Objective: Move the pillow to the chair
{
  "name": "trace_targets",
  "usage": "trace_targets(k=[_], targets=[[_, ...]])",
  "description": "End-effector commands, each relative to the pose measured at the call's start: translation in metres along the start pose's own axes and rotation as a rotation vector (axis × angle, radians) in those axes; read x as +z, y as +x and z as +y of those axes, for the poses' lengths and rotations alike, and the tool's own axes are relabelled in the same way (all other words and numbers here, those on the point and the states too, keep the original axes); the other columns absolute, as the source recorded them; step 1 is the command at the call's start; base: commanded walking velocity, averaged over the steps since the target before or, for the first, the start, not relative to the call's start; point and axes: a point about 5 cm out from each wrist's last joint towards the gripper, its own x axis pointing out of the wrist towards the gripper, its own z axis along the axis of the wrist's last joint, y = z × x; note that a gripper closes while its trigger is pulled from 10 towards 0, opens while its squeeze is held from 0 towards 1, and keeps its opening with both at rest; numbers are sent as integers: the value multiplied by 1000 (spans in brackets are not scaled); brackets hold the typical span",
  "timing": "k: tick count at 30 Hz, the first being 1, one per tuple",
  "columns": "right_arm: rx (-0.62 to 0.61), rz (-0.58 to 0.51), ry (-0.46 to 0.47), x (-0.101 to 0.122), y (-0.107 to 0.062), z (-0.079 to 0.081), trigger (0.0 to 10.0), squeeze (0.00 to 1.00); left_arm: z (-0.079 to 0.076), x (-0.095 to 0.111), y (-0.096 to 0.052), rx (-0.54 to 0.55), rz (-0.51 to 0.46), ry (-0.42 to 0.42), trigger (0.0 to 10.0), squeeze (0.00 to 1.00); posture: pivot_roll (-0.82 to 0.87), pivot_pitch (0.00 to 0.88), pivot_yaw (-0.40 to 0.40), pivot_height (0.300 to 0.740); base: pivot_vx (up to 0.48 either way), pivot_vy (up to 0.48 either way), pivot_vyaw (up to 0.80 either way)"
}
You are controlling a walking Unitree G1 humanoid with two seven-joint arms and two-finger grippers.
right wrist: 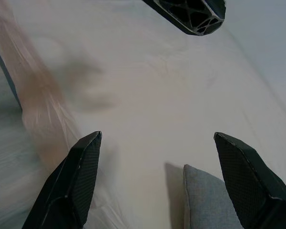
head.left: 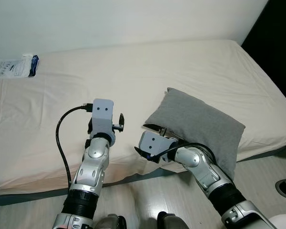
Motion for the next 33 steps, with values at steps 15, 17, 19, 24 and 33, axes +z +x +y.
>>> trace_targets(k=[15,17,19,24,33], targets=[[2,-12,8,1,-2,3,10000,0,0,-6,-2,6,20,-7,10000,0,-46,221,13,740,0,0,0],[2,-12,8,1,-2,3,10000,0,0,-6,-2,7,20,-7,10000,0,-46,221,13,740,0,0,0],[2,-12,8,1,-2,3,10000,0,0,-6,-2,6,21,-6,10000,0,-46,223,13,740,0,0,0],[2,-12,8,1,-1,2,10000,0,0,-6,-1,6,21,-6,10000,0,-44,225,12,740,0,0,0],[1,-12,8,1,-1,1,10000,0,1,-5,0,8,20,-4,10000,0,-42,232,14,740,0,0,0]])
